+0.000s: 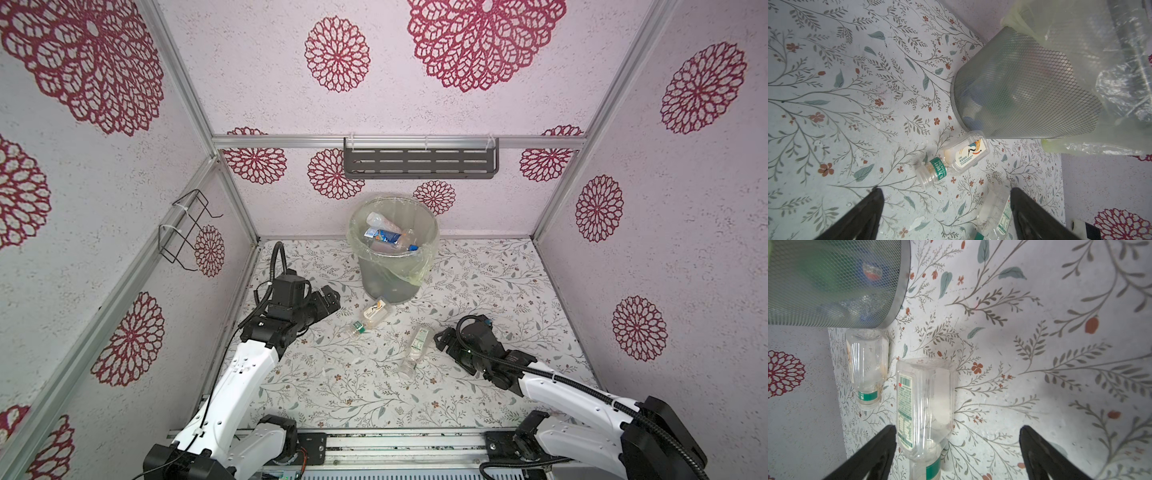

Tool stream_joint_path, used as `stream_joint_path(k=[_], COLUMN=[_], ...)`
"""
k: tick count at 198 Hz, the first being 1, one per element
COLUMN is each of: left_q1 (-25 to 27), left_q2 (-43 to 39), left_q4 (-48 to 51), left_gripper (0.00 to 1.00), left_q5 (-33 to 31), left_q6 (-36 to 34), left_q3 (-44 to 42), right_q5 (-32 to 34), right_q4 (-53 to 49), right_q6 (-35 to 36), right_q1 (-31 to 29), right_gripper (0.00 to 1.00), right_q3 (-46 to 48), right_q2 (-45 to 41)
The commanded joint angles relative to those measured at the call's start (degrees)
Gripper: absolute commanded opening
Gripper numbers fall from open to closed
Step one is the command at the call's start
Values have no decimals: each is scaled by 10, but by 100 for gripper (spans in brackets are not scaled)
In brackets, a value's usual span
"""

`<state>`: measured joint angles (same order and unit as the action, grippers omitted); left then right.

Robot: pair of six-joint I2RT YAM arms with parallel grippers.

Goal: Throw the plastic bottles in the bin
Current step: 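Move the right gripper over the green-labelled clear bottle and lower it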

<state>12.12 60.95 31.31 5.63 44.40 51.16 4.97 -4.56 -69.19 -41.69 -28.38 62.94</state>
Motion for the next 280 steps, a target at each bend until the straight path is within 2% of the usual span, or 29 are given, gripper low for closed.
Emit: stream_joint_path(k=[1,30,83,99,153,184,209,237,265,280], left_q1=[-6,-8,-8,-8,-9,-9,-9,-9,-9,-9], left_q2=[-7,0,-6,-17,-40,-43,-47,-50,-53,-57], left_q4=[0,-2,-3,-7,-11,-9,-13,-13,-13,-13], left_gripper=[97,97,97,97,97,97,97,97,97,97], left_q5=[-13,-6,-9,-13,-20,-14,-11,-11,-10,-6], left_q6=[-3,-4,-5,-4,2,7,12,13,14,15], left_q3=[-7,-10,-21,-30,-49,-46,-46,-47,-53,-53], right_q5=[20,6,18,0,18,28,62,57,42,36], right_q4=[6,32,37,45,-53,-67,-155,-224,-243,-240], right_q6=[-20,-31,-35,-25,-48,-53,-108,-103,-98,-95], right_q1=[-12,-20,-44,-46,-62,-75,-81,-84,-89,-91], right_gripper=[95,95,97,98,99,99,99,99,99,93], right_q3=[-27,-32,-69,-81,-160,-192,-237,-294,-327,-336], right_q2=[16,47,96,118,185,211,243,291,329,344])
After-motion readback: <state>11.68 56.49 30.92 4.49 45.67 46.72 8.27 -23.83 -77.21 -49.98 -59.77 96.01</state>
